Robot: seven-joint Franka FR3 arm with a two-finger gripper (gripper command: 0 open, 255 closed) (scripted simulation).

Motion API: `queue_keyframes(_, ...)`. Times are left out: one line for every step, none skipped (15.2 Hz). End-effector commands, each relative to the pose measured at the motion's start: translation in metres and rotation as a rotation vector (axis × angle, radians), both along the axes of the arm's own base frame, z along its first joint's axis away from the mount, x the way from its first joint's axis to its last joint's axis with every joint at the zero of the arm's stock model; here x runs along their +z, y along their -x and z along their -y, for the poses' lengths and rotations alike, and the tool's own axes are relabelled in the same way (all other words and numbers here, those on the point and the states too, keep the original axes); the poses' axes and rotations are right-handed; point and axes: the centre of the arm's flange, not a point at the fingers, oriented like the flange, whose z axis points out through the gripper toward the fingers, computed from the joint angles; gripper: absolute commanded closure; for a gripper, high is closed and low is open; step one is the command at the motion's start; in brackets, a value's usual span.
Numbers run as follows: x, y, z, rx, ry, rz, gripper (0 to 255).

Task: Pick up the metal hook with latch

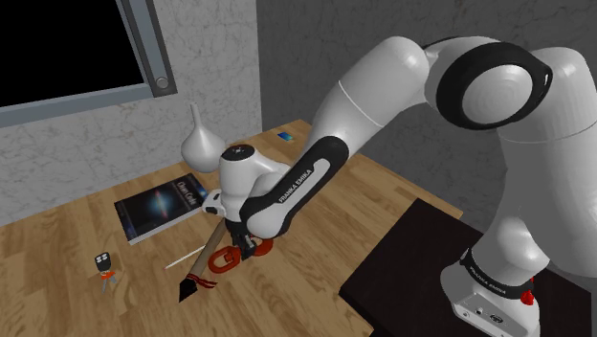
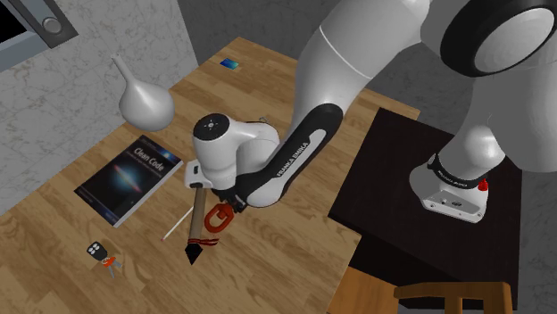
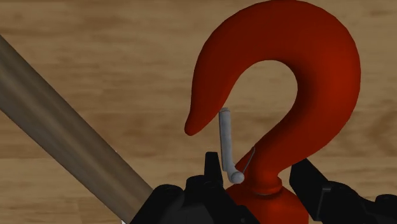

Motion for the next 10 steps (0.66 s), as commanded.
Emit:
queue_keyframes(0.011,0.000,-0.001,0.000,0.000,0.000,255)
queue_keyframes(0.016,0.000,-0.001,0.000,0.000,0.000,255)
queue_keyframes(0.022,0.000,-0.001,0.000,0.000,0.000,255)
queue_keyframes(0.027,0.000,-0.001,0.000,0.000,0.000,255)
queue_keyframes(0.032,0.000,-0.001,0.000,0.000,0.000,255)
queue_keyframes(0.038,0.000,-0.001,0.000,0.000,0.000,255)
queue_keyframes(0.043,0.000,-0.001,0.000,0.000,0.000,255)
queue_keyframes(0.048,0.000,-0.001,0.000,0.000,0.000,255)
queue_keyframes(0.049,0.000,-0.001,0.000,0.000,0.000,255)
queue_keyframes(0.049,0.000,-0.001,0.000,0.000,0.000,255)
